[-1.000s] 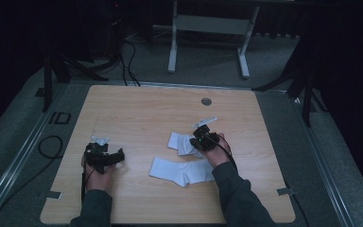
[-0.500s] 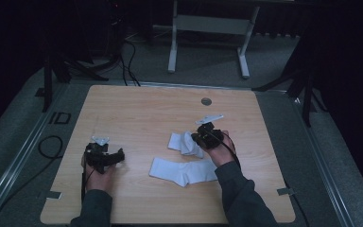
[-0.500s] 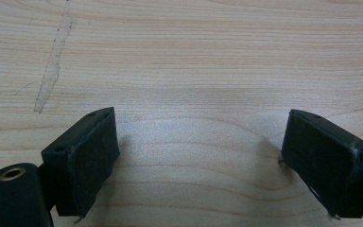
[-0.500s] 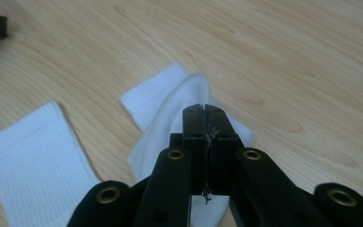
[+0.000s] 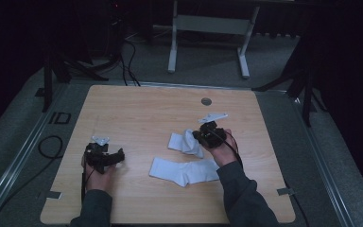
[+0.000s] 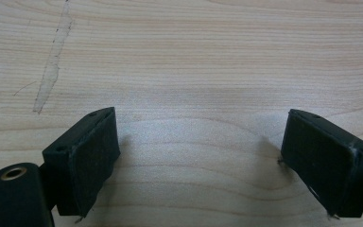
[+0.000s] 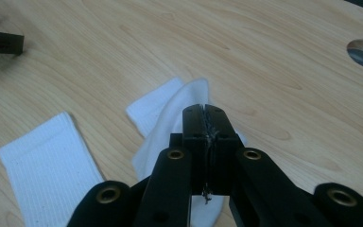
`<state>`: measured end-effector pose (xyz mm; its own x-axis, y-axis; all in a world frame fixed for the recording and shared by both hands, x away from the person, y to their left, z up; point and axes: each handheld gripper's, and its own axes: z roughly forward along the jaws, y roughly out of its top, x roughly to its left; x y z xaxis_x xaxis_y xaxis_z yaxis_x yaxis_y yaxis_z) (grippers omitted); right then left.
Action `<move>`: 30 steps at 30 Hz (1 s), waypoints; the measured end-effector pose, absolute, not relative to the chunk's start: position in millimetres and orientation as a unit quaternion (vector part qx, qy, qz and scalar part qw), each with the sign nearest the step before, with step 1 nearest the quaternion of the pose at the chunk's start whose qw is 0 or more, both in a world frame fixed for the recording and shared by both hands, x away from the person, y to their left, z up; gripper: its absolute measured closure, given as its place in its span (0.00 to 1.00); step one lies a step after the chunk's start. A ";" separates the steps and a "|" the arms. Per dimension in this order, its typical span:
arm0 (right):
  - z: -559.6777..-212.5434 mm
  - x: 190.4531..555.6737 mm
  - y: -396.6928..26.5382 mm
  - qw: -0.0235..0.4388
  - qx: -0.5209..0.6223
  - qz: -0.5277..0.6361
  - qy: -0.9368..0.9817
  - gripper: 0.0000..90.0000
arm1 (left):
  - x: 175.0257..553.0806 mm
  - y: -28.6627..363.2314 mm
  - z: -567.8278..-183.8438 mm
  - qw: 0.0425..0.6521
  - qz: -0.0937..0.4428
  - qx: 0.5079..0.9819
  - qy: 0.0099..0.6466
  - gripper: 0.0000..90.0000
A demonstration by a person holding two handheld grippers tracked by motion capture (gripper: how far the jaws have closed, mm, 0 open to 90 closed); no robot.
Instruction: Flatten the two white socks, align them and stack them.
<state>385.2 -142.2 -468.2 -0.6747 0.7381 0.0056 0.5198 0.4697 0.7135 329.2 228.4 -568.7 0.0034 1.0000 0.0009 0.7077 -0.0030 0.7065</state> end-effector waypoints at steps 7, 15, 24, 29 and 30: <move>-462.2 384.5 -153.5 0.156 0.380 0.364 0.836 0.98 | 329.1 228.5 -568.6 0.270 0.270 0.655 0.652 0.13; -457.6 384.0 -173.1 0.163 0.393 0.366 0.828 0.98 | 329.1 228.3 -568.7 0.271 0.270 0.654 0.652 0.13; -456.3 382.1 -198.5 0.171 0.409 0.362 0.820 0.98 | 329.1 228.2 -568.8 0.271 0.270 0.654 0.653 0.13; -457.8 380.6 -211.8 0.172 0.418 0.360 0.816 0.98 | 329.1 228.2 -568.7 0.271 0.270 0.654 0.653 0.13; -458.3 380.2 -214.3 0.173 0.419 0.358 0.816 0.98 | 329.0 228.3 -568.6 0.270 0.270 0.655 0.653 0.13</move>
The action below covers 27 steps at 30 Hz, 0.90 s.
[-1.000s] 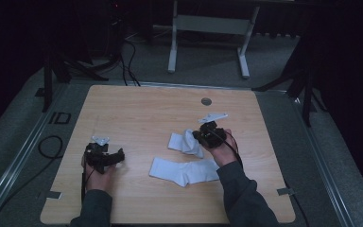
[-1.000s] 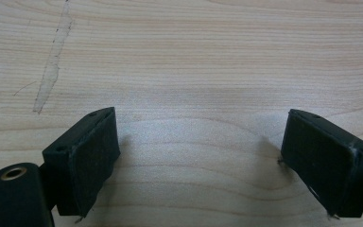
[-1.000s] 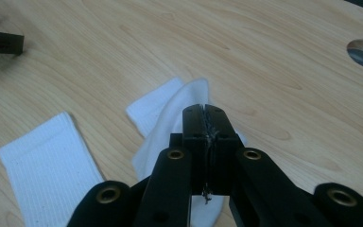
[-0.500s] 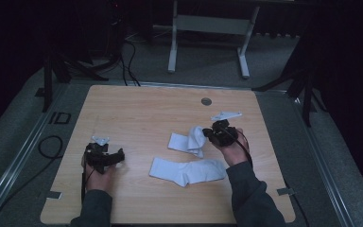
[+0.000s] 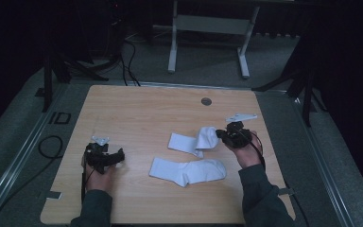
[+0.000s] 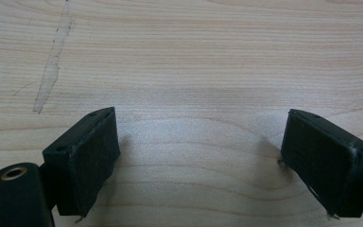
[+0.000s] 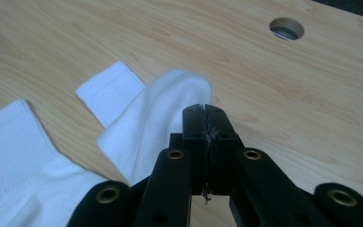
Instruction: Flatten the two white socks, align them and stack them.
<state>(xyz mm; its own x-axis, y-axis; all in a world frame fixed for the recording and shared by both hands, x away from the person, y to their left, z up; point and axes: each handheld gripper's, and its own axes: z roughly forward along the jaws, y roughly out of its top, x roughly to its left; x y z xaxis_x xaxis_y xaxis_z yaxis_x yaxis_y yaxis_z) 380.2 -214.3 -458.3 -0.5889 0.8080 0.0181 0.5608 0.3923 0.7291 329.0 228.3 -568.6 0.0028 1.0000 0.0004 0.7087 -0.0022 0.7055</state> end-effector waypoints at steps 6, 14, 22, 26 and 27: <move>-462.2 379.5 -226.9 0.177 0.426 0.345 0.817 0.98 | 329.0 228.3 -568.6 0.270 0.269 0.655 0.653 0.13; -466.5 378.3 -251.9 0.180 0.444 0.332 0.813 0.98 | 329.0 228.2 -568.7 0.270 0.270 0.654 0.653 0.13; -467.7 376.0 -266.6 0.183 0.454 0.326 0.809 0.98 | 328.9 228.1 -568.6 0.270 0.269 0.655 0.652 0.13; -468.9 379.0 -272.7 0.187 0.461 0.320 0.806 0.98 | 328.9 228.1 -568.6 0.270 0.270 0.655 0.652 0.13; -469.8 380.3 -273.9 0.188 0.463 0.317 0.806 0.98 | 328.9 228.1 -568.6 0.270 0.270 0.655 0.652 0.13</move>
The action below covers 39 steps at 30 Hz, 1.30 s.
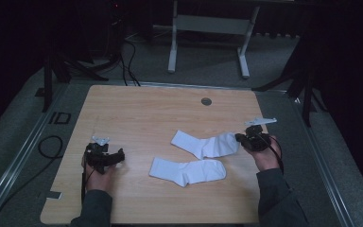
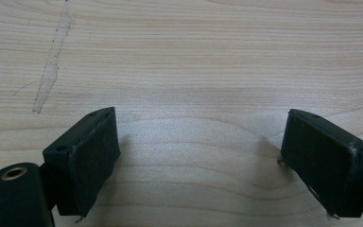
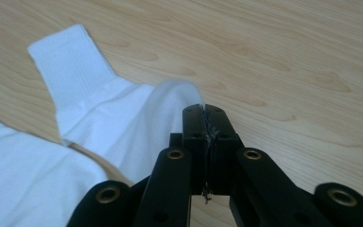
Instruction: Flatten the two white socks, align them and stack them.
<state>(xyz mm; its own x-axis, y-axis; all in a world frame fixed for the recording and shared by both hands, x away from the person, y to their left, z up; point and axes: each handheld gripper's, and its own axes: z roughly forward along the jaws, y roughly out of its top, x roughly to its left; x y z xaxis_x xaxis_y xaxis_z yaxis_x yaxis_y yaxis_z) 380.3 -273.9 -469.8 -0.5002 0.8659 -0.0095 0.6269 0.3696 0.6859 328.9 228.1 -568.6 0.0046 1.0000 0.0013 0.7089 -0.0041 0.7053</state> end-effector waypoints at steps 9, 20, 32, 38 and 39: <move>-473.1 383.2 -275.4 0.190 0.462 0.307 0.810 0.82 | 328.9 228.1 -568.6 0.270 0.270 0.655 0.652 0.13; -479.5 385.9 -259.2 0.176 0.428 0.314 0.829 0.78 | 328.9 228.1 -568.6 0.270 0.269 0.655 0.652 0.13; -485.3 397.7 -221.5 0.166 0.380 0.314 0.854 0.78 | 328.9 228.1 -568.6 0.270 0.269 0.655 0.652 0.13; -489.0 403.2 -203.2 0.160 0.363 0.311 0.864 0.78 | 328.9 228.1 -568.6 0.270 0.269 0.655 0.652 0.13; -489.3 404.4 -199.7 0.159 0.361 0.311 0.865 0.78 | 328.9 228.1 -568.6 0.270 0.269 0.655 0.652 0.13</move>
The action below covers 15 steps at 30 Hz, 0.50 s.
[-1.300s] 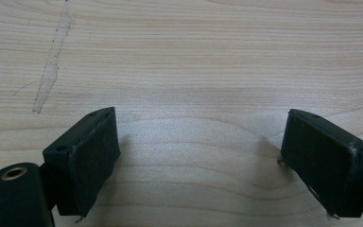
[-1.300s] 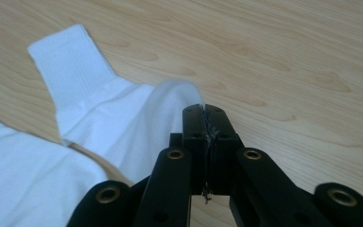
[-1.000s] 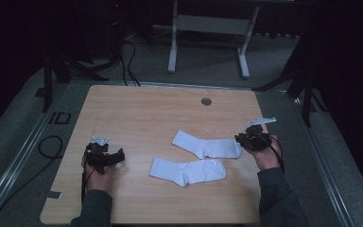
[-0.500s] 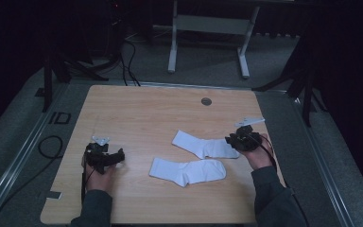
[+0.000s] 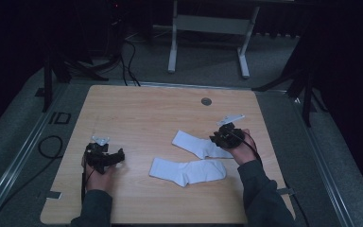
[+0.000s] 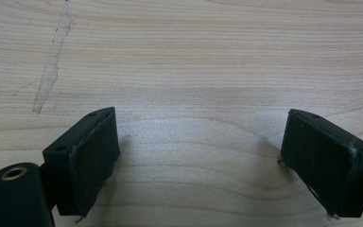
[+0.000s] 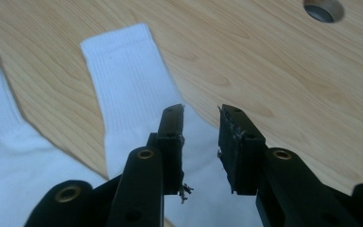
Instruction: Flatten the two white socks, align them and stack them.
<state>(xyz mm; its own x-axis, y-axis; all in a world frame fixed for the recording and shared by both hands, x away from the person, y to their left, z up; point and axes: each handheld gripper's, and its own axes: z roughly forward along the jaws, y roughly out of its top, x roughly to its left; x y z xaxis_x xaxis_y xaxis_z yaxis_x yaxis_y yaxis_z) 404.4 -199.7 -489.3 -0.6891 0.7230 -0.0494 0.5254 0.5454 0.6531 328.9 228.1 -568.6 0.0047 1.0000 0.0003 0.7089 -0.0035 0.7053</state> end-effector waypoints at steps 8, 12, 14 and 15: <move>-497.3 414.9 -174.6 0.156 0.338 0.310 0.875 0.72 | 329.0 228.1 -568.6 0.271 0.269 0.655 0.652 0.13; -505.2 419.7 -164.9 0.151 0.324 0.303 0.884 0.70 | 329.0 228.1 -568.6 0.270 0.269 0.655 0.652 0.13; -509.3 422.3 -160.4 0.147 0.315 0.299 0.889 0.69 | 328.9 228.1 -568.6 0.270 0.269 0.655 0.652 0.13; -511.6 423.4 -158.1 0.145 0.314 0.296 0.890 0.69 | 328.9 228.1 -568.6 0.270 0.269 0.655 0.652 0.13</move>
